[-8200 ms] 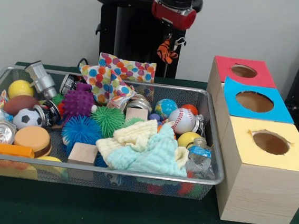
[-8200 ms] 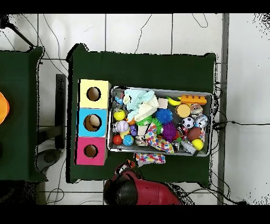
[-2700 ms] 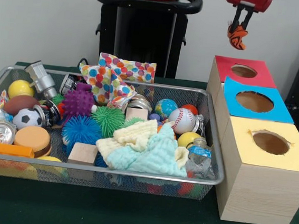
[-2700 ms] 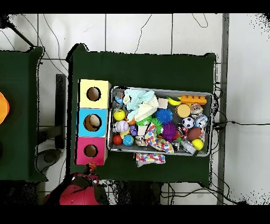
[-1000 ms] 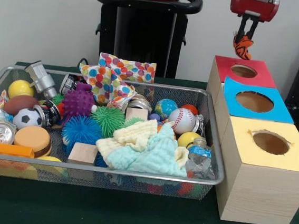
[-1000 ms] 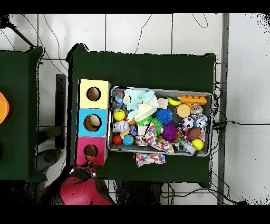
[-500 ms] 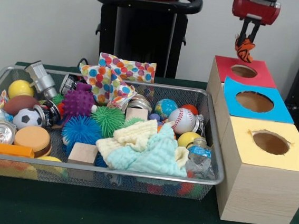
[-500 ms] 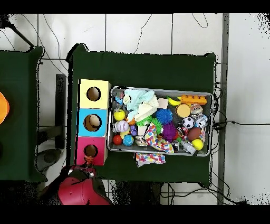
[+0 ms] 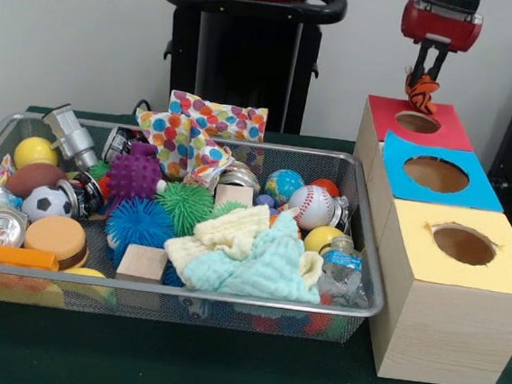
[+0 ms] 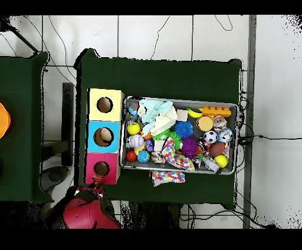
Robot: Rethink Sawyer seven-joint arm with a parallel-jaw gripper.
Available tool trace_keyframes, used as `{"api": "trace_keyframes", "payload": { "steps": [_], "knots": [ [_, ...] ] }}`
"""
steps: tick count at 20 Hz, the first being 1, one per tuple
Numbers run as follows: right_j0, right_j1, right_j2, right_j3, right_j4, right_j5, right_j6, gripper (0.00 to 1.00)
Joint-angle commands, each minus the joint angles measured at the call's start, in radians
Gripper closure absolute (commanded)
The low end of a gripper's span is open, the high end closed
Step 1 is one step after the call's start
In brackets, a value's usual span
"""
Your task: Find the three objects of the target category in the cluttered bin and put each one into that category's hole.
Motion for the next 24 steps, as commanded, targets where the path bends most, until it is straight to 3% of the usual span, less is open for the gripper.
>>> {"api": "trace_keyframes", "payload": {
  "steps": [1,14,24],
  "knots": [
    [-0.022,0.038,0.005,-0.081,0.05,-0.055,0.161,1.0],
    [-0.032,0.096,0.014,-0.121,0.068,-0.103,0.154,1.0],
    [-0.051,0.085,0.037,-0.149,0.091,-0.057,0.129,1.0]
  ]
}}
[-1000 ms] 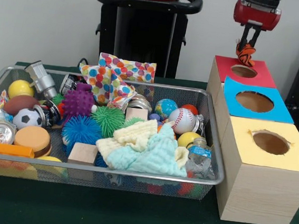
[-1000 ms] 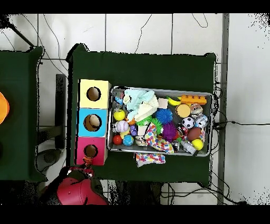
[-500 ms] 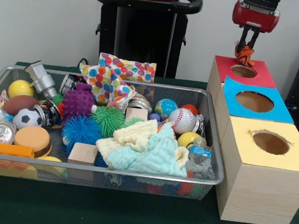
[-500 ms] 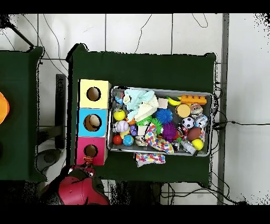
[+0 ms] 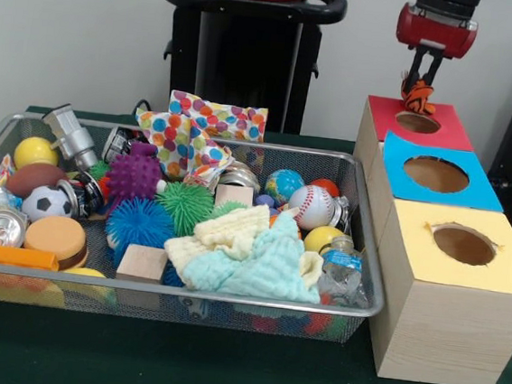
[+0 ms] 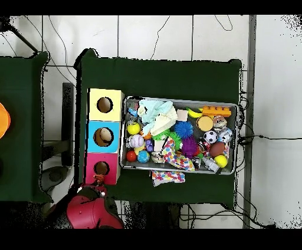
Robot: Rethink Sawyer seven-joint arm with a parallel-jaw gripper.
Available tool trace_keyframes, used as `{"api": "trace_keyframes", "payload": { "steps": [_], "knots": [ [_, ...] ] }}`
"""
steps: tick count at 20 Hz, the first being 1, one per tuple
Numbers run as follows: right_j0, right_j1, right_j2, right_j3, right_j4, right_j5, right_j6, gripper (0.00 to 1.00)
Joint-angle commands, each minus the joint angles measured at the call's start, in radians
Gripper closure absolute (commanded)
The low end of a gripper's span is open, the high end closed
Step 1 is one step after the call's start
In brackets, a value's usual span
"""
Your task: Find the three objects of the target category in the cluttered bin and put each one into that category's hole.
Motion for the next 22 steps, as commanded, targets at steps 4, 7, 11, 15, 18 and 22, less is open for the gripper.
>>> {"api": "trace_keyframes", "payload": {
  "steps": [4,7,11,15,18,22],
  "knots": [
    [-0.05,0.068,0.059,-0.153,0.061,-0.038,0.127,1.0],
    [-0.043,0.072,0.058,-0.16,0.067,-0.031,0.132,1.0],
    [-0.043,0.07,0.065,-0.173,0.078,-0.009,0.132,1.0],
    [-0.038,0.066,0.062,-0.191,0.079,0.012,0.126,1.0],
    [-0.032,0.065,0.054,-0.206,0.075,0.028,0.12,1.0],
    [-0.029,0.072,0.054,-0.221,0.072,0.029,0.117,1.0]
  ]
}}
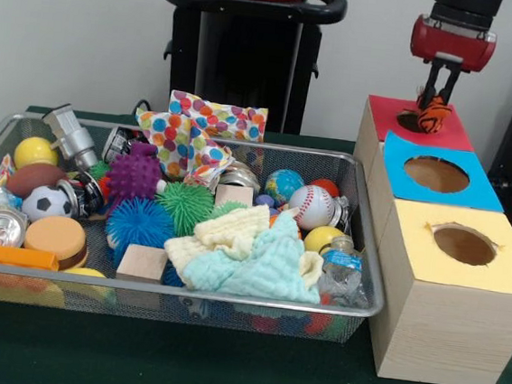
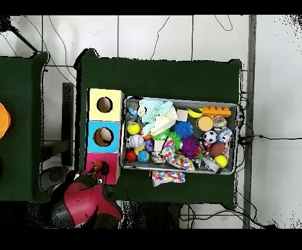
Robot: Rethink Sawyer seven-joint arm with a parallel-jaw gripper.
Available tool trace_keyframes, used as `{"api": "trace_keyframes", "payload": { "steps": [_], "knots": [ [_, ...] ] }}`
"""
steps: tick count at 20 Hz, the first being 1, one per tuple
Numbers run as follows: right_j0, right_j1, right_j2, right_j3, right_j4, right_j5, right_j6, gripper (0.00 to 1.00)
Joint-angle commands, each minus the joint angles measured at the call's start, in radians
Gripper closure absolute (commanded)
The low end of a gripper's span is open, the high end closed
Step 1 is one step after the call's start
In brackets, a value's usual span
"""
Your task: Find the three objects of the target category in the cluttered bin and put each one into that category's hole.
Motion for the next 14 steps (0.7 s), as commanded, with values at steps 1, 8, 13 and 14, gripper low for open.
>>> {"api": "trace_keyframes", "payload": {
  "steps": [1,8,13,14],
  "knots": [
    [-0.024,0.038,0.059,-0.127,0.052,0.026,0.117,1.0],
    [-0.024,0.068,0.065,-0.134,0.054,-0.018,0.129,1.0],
    [-0.033,0.089,0.064,-0.136,0.044,-0.053,0.125,1.0],
    [-0.038,0.09,0.069,-0.133,0.041,-0.059,0.123,1.0]
  ]
}}
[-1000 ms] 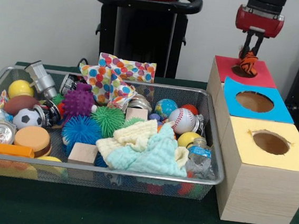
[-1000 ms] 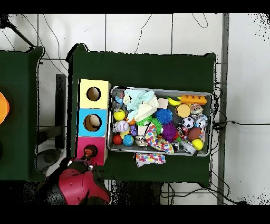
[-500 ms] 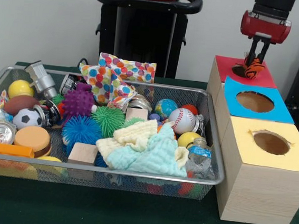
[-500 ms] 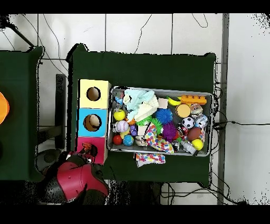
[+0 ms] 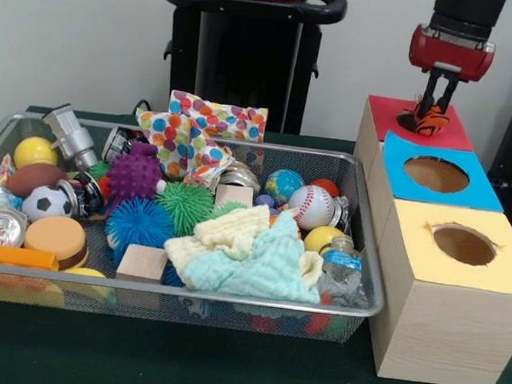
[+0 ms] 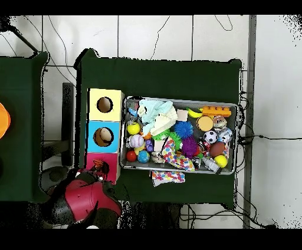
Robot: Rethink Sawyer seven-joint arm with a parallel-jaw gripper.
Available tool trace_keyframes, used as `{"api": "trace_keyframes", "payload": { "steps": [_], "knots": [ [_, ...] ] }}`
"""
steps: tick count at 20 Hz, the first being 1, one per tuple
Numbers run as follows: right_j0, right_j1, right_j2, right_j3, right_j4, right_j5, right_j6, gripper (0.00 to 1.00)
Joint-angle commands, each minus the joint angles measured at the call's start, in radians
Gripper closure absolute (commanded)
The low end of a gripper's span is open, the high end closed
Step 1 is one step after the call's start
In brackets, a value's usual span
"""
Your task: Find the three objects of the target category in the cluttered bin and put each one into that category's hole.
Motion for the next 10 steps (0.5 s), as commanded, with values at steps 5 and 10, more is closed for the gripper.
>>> {"api": "trace_keyframes", "payload": {
  "steps": [5,10],
  "knots": [
    [-0.077,0.075,0.093,-0.109,0.017,-0.103,0.101,1.0],
    [-0.11,0.102,0.11,-0.103,-0.009,-0.146,0.087,1.0]
  ]
}}
